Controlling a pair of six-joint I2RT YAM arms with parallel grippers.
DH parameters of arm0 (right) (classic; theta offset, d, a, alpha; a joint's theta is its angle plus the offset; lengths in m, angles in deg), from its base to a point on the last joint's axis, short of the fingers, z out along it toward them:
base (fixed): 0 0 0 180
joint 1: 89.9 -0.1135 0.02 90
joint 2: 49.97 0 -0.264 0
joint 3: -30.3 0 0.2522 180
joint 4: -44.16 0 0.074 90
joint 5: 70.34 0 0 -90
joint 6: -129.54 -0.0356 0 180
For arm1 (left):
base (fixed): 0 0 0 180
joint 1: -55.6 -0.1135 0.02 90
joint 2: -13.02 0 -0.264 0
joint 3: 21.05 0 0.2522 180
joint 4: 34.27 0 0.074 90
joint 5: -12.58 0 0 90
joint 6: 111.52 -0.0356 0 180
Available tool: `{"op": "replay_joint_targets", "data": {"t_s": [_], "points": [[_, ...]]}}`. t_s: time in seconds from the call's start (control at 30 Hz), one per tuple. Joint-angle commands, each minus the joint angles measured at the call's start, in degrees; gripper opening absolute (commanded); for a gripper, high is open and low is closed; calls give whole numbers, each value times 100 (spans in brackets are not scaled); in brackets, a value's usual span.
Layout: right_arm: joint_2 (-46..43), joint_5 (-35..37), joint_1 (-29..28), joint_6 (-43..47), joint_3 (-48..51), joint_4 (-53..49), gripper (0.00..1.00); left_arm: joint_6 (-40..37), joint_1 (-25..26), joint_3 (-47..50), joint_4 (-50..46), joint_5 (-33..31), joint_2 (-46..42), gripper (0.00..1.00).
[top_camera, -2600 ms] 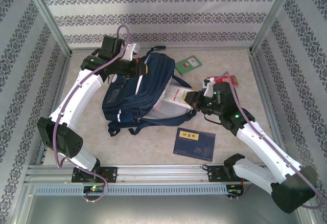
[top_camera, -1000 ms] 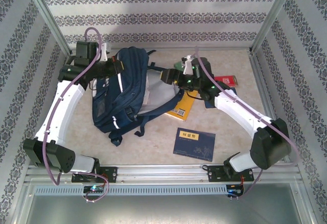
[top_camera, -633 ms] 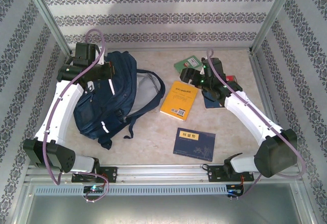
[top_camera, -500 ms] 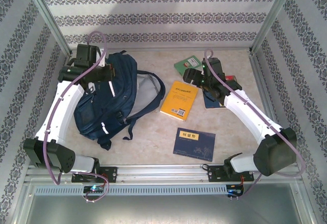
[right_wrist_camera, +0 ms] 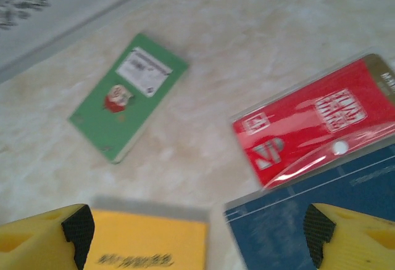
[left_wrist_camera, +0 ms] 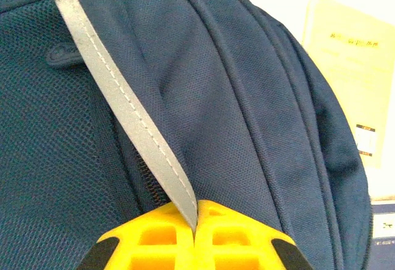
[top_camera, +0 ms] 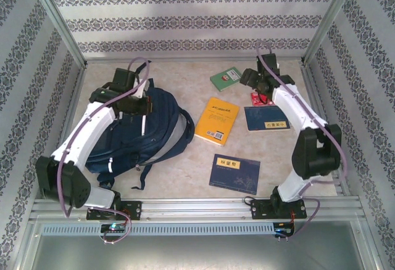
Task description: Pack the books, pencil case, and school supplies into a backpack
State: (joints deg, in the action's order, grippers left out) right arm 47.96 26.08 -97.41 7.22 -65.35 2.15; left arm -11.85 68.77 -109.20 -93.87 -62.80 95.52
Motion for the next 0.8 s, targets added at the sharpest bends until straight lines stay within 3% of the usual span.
{"op": "replay_joint_targets", "data": {"t_s": [0.0,0.13,0.2,0.37,0.47,0.77], "points": [[531,-83,265,485,-627,-584,89,-3,294,-311,440,-182,487,0],[1356,-141,581,694,-1399,-1001,90,17,614,-452,455,-270,1080,0],[1720,-317,741,676,-1673,-1088,91,8,790,-496,447,-382,1291,6],[2777,-916,918,859,-2615,-1718,91,165,873,-396,643,-510,1328,41],[3047,-1003,997,890,-2691,-1694,92,202,863,-346,730,-751,1085,54],[3513,-1618,991,636,-2638,-1655,91,285,794,-743,585,-1243,600,64]]}}
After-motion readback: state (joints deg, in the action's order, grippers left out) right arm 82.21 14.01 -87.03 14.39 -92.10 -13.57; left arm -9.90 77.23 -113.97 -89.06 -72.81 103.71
